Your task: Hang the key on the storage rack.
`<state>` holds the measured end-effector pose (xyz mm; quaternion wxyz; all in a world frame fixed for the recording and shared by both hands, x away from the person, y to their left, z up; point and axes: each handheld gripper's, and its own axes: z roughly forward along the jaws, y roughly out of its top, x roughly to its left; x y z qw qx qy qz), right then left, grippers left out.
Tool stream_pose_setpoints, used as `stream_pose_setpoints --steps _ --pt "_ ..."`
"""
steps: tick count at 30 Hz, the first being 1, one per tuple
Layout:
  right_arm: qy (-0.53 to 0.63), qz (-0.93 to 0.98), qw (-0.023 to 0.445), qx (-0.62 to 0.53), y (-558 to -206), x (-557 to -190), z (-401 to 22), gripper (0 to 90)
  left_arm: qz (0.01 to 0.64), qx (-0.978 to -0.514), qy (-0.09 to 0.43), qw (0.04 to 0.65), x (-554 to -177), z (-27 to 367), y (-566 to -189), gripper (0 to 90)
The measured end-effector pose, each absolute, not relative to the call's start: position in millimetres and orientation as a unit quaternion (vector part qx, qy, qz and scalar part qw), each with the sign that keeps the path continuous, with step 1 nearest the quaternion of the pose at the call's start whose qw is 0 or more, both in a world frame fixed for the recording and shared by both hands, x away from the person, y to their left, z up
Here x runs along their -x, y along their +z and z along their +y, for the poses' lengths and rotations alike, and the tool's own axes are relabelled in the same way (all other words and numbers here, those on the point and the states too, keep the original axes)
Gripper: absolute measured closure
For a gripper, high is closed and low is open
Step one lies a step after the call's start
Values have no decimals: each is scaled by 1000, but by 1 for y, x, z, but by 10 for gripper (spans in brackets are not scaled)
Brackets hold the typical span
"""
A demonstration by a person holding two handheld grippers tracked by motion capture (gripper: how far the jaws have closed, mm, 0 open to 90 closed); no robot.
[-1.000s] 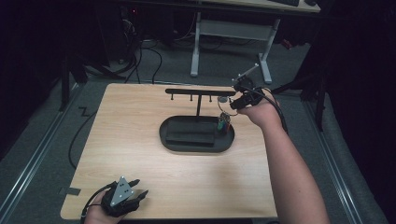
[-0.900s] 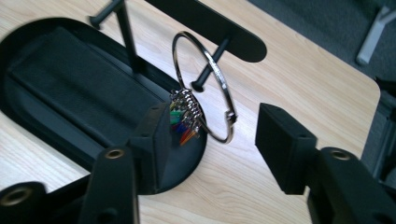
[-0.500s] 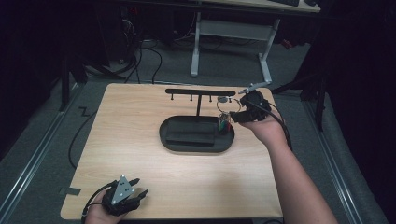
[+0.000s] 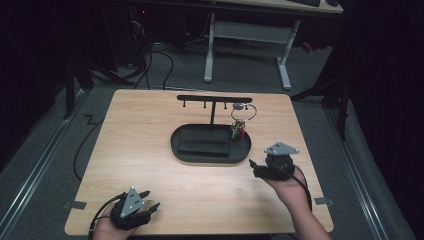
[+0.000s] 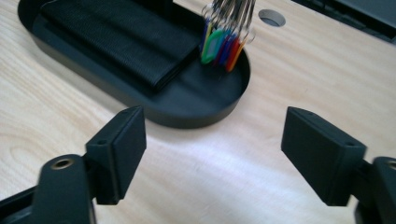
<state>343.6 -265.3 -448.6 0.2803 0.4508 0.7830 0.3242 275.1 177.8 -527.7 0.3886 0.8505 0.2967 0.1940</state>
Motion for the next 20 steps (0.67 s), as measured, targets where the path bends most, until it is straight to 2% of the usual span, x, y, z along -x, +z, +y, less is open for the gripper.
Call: stream_pose_setpoints --steps 6,9,11,13,20 --pt "367 753 255 -483 -495 -309 -288 247 303 -849 184 392 -275 174 -530 468" --pt "388 733 270 -490 -508 -282 -293 278 306 -847 177 396 -275 171 -531 468" --pt "384 741 254 -488 -510 -277 -292 262 301 -852 172 392 -275 166 -533 468" --pt "370 747 269 -482 -514 -276 -292 270 296 -857 172 385 -275 161 -535 467" --pt "374 746 262 -486 -514 -277 -294 262 285 -856 187 388 -270 159 -529 464"
